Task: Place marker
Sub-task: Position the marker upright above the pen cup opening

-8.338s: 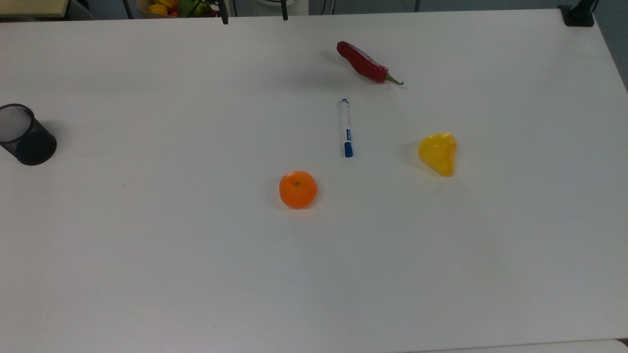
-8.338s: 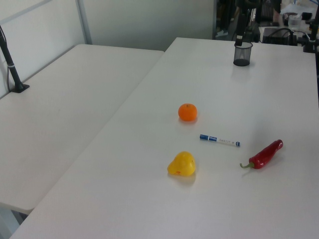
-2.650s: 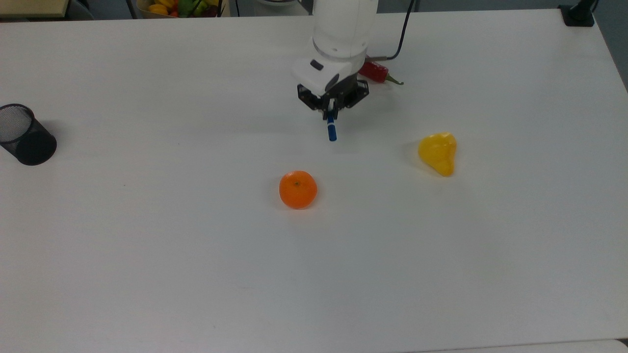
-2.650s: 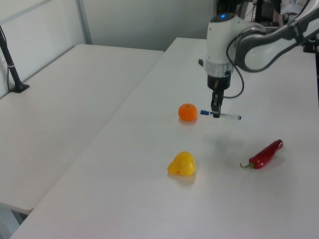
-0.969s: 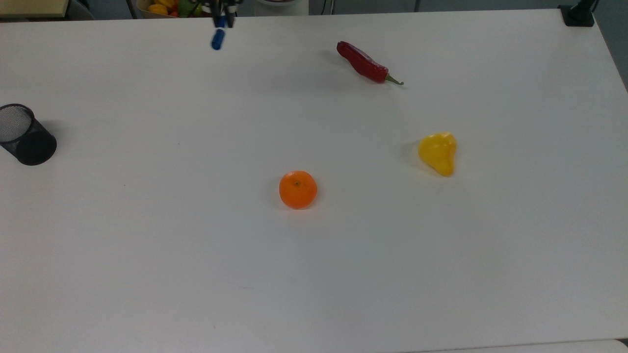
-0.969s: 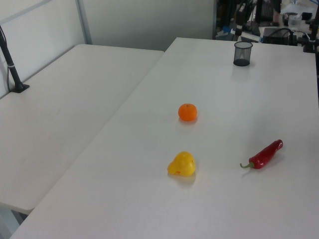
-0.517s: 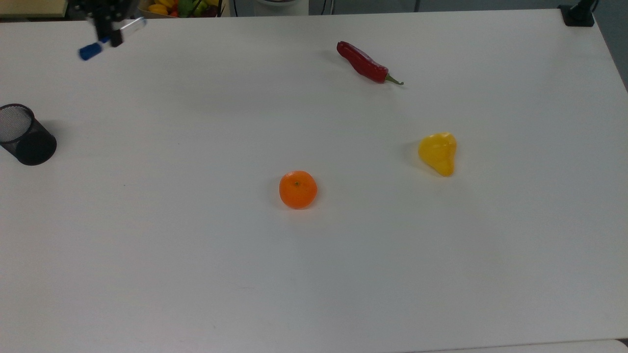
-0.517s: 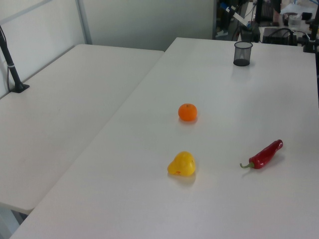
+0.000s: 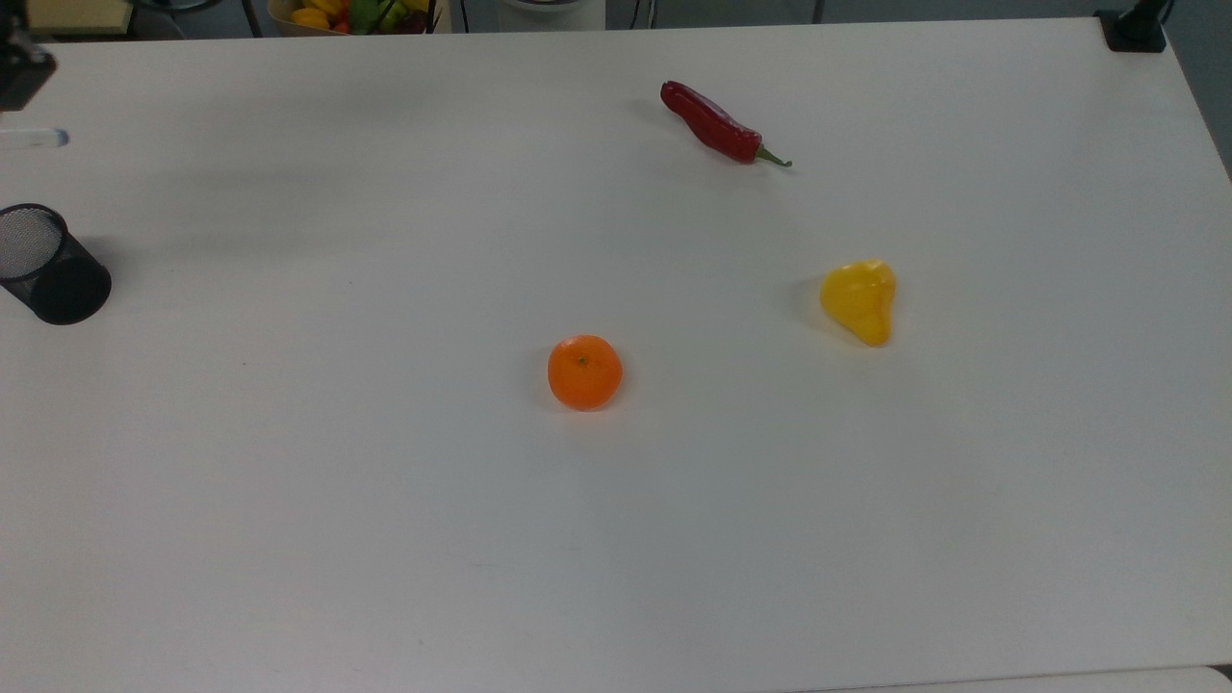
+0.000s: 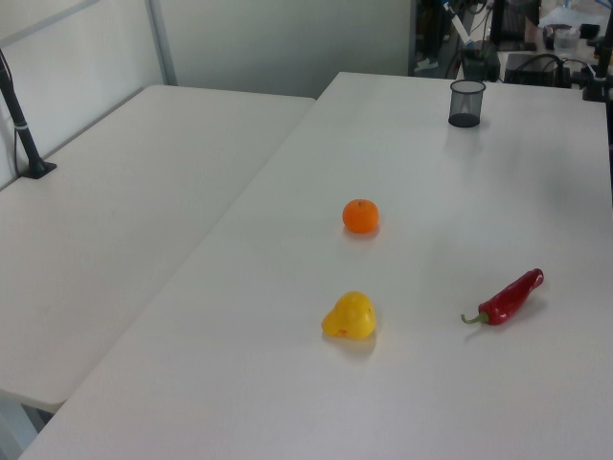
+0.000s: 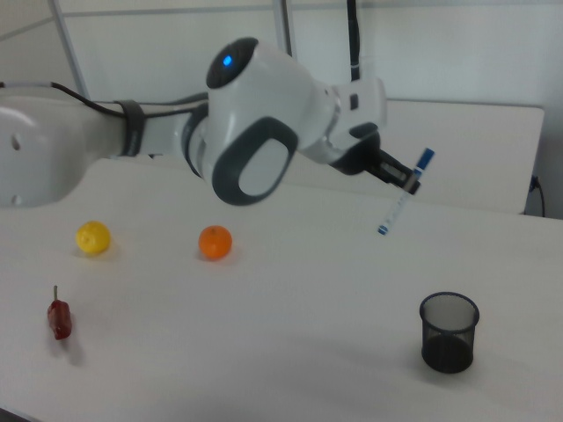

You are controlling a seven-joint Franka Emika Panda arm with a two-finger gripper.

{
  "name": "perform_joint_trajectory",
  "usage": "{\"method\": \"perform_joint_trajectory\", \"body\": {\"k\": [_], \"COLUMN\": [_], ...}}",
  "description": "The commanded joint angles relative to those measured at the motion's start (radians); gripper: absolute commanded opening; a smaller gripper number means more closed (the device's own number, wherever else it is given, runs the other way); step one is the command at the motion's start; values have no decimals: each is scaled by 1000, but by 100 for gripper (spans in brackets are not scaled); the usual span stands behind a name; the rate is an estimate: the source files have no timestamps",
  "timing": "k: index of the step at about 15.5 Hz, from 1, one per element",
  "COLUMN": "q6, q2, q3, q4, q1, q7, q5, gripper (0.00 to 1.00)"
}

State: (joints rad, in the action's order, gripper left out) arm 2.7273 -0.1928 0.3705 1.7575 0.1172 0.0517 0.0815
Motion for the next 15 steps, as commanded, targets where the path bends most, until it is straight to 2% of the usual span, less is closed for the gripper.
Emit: {"method": "perform_joint_trajectory", "body": {"k": [1,3,7,15], "q6": [123,198,271,416], "q2": [-74,-111,-175,-261], "q3": [5,5,5,1], "q4": [0,2,11,57], "q1": [42,67,110,111], "q7": [-3,-3,-1,0], "q5": [62,84,84,86], "gripper": [0,0,0,0]}}
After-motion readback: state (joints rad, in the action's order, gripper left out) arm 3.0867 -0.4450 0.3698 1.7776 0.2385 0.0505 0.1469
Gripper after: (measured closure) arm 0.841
